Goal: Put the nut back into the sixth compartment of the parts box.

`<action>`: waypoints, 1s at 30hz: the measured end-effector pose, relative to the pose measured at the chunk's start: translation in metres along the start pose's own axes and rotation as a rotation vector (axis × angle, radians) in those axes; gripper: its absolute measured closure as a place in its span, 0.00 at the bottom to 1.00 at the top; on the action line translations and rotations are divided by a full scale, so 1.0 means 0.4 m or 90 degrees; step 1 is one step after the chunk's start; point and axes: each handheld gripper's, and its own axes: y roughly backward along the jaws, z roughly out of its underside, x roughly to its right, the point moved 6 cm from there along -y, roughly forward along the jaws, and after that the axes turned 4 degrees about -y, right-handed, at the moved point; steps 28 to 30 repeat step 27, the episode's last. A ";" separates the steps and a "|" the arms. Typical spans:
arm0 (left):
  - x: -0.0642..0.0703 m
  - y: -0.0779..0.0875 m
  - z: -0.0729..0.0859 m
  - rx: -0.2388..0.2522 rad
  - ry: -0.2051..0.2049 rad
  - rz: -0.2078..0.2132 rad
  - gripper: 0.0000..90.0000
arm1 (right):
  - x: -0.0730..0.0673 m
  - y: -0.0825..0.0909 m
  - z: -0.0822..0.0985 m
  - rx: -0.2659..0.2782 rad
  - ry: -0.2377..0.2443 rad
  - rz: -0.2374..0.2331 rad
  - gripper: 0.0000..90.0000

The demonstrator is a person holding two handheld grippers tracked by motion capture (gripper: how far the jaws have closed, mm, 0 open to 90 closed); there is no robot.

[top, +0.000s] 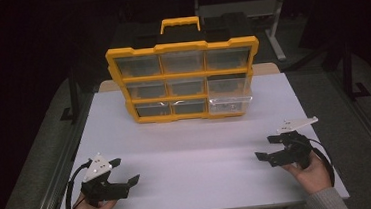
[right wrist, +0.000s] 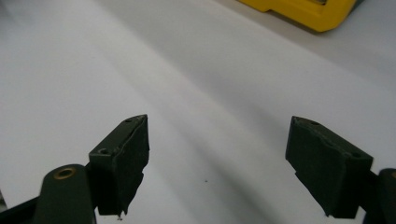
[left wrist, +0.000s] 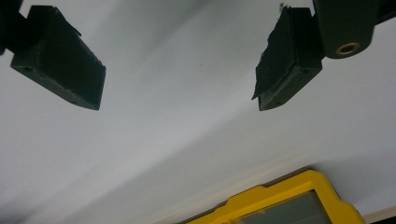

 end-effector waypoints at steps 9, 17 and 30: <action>0.003 -0.005 0.003 -0.001 0.005 0.004 0.17 | -0.034 -0.030 0.026 -0.008 -0.005 -0.014 0.18; 0.004 -0.008 0.005 -0.002 0.001 0.009 0.17 | -0.046 -0.033 0.032 0.017 -0.008 -0.021 0.17; 0.012 -0.014 0.005 -0.001 -0.002 0.013 0.17 | -0.055 -0.031 0.032 0.026 -0.001 -0.025 0.17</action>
